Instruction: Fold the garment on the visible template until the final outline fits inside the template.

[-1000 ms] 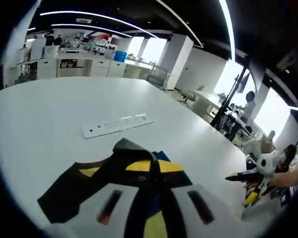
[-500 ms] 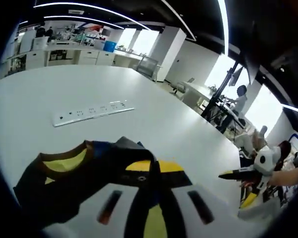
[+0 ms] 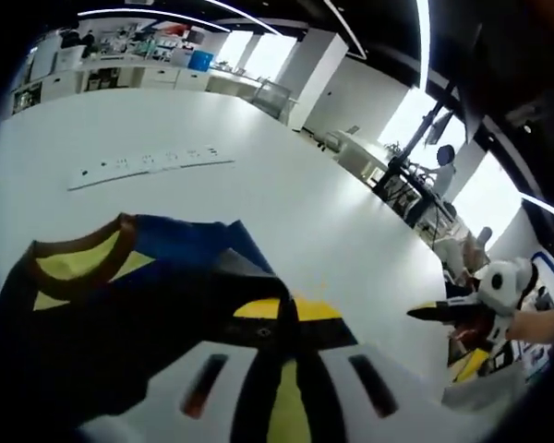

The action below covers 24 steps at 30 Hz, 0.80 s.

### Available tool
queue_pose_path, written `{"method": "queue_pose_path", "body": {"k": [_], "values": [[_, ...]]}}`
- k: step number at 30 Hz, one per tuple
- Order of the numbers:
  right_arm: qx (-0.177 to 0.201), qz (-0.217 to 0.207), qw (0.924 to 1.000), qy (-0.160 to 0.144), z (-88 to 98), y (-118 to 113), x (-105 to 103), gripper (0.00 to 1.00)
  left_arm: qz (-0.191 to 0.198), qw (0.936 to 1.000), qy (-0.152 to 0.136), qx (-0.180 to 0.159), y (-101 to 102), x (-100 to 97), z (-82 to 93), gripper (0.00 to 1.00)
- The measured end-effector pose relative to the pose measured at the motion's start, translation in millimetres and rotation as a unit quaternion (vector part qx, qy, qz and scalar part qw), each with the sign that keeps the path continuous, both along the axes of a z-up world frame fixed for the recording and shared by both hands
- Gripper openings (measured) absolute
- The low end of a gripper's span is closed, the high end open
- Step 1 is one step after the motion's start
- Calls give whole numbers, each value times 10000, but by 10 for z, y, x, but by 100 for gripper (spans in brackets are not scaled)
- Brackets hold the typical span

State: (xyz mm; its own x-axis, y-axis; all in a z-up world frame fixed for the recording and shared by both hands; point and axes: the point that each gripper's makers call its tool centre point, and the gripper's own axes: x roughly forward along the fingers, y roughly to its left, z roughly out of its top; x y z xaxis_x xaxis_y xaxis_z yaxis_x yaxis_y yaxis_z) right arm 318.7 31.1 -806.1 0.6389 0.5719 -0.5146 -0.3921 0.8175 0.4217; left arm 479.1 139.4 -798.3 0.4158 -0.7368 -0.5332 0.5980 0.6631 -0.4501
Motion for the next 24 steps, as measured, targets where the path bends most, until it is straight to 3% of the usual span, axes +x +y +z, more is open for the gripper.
{"method": "queue_pose_path", "body": {"k": [12,19,24], "values": [[30,41,10000,23,-32,59,30,92,-105,9998,146,3,-13,-20,-83,3],[34,104,9999,8,-2,129,24,92,-163,9998,7,-124,-4,-12,-1,21],[31,140,9999,7,-11,135,37,92,-234,9993,-279,-78,10,-2,67,49]]}}
